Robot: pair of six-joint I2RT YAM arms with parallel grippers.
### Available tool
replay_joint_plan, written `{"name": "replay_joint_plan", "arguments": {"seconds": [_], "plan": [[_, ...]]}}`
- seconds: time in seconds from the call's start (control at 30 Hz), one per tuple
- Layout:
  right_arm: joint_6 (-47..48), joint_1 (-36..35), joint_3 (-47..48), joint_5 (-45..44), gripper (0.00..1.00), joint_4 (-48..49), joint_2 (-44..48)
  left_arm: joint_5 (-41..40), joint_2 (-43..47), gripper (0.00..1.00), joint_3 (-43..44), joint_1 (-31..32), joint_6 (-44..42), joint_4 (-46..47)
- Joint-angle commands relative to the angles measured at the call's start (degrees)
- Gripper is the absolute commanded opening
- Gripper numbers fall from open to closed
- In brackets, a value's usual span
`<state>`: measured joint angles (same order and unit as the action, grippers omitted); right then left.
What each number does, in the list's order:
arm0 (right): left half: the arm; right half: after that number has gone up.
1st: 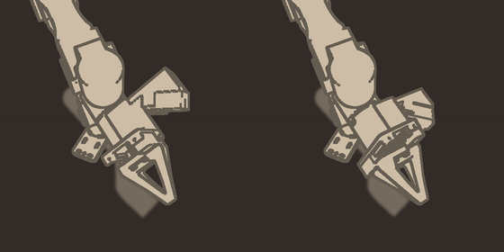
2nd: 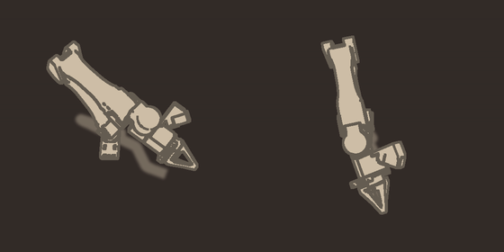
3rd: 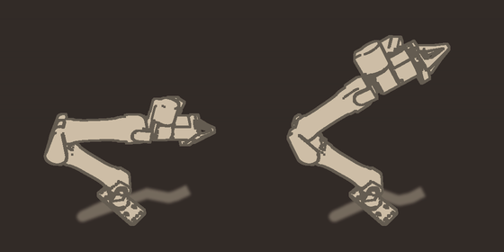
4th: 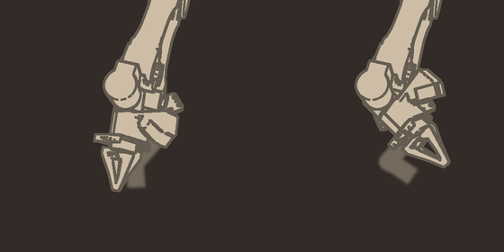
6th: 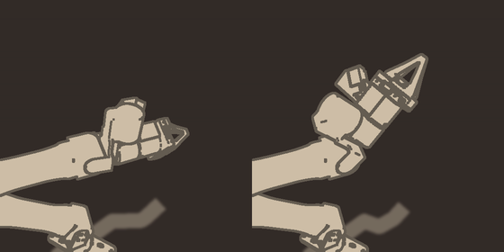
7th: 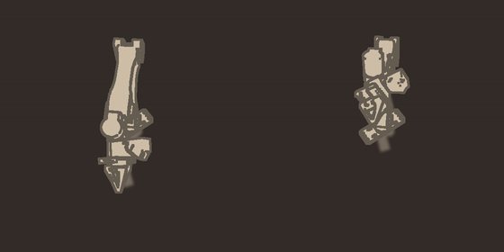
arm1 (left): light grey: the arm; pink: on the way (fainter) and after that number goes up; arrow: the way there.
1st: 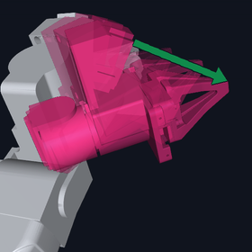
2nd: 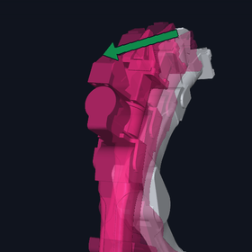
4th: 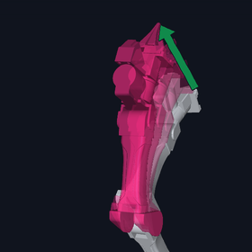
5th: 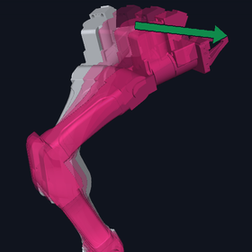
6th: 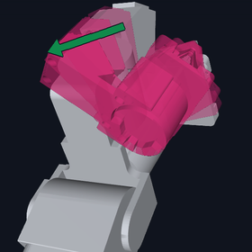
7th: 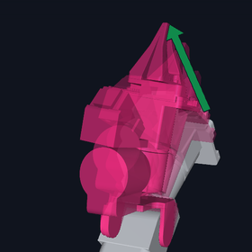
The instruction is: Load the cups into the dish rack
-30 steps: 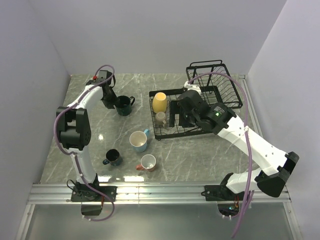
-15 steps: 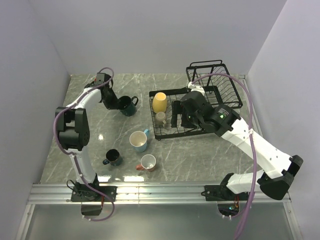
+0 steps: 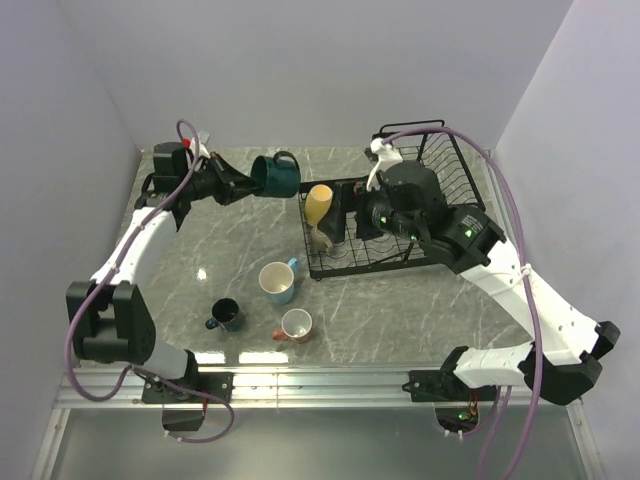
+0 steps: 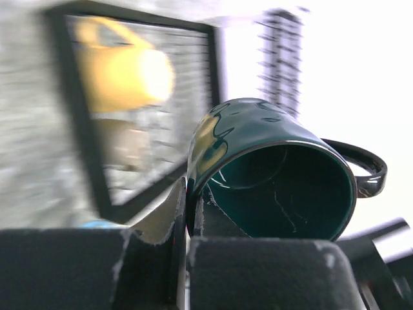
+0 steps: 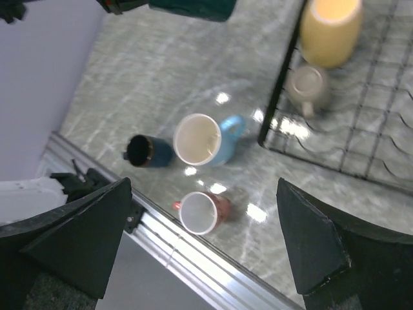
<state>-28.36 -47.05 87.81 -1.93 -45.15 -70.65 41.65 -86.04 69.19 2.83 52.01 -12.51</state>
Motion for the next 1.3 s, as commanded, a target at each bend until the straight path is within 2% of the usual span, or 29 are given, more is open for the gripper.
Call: {"name": "replay_joint_plan", "arguments": {"seconds": [0.0, 0.03, 0.27, 0.37, 0.5, 0.57, 0.73, 1.13, 1.23, 1.27], "plan": [[5.7, 0.4, 6.3, 3.2, 1.0, 4.5, -1.2, 13.1, 4.6, 0.0, -2.0, 0.0, 9.3, 13.5], [6.6, 0.4, 8.8, 3.1, 1.0, 3.9, -1.7, 15.6, 6.0, 0.0, -3.1, 0.0, 10.8, 17.6], [15.9, 0.4, 14.5, 6.2, 1.0, 5.3, -2.7, 22.5, 11.6, 0.0, -11.5, 0.2, 20.1, 28.0], [18.8, 0.4, 14.9, 9.1, 1.0, 6.0, -2.7, 23.7, 13.5, 0.0, -13.0, 0.5, 22.7, 29.8], [21.9, 0.4, 15.3, 12.1, 0.99, 7.3, -2.9, 24.7, 14.8, 0.0, -16.3, 2.5, 29.1, 38.1], [24.0, 0.5, 16.0, 12.4, 0.99, 7.4, -3.5, 24.5, 15.3, 0.0, -16.9, 3.8, 30.0, 37.9], [26.0, 0.4, 16.3, 14.0, 0.98, 8.7, -4.8, 23.6, 16.8, 0.0, -15.8, 6.4, 27.1, 30.7], [24.8, 0.4, 10.5, 18.3, 0.91, 16.7, -3.8, 22.6, 21.1, 0.0, -16.5, 11.3, 29.8, 29.3], [23.5, 0.3, 9.6, 19.9, 0.8, 18.9, -3.7, 22.2, 21.9, 0.0, -18.1, 12.1, 33.7, 33.1], [23.3, 0.2, 9.3, 20.3, 0.73, 19.6, -3.6, 21.8, 22.1, 0.0, -18.6, 12.2, 35.1, 35.2]]}}
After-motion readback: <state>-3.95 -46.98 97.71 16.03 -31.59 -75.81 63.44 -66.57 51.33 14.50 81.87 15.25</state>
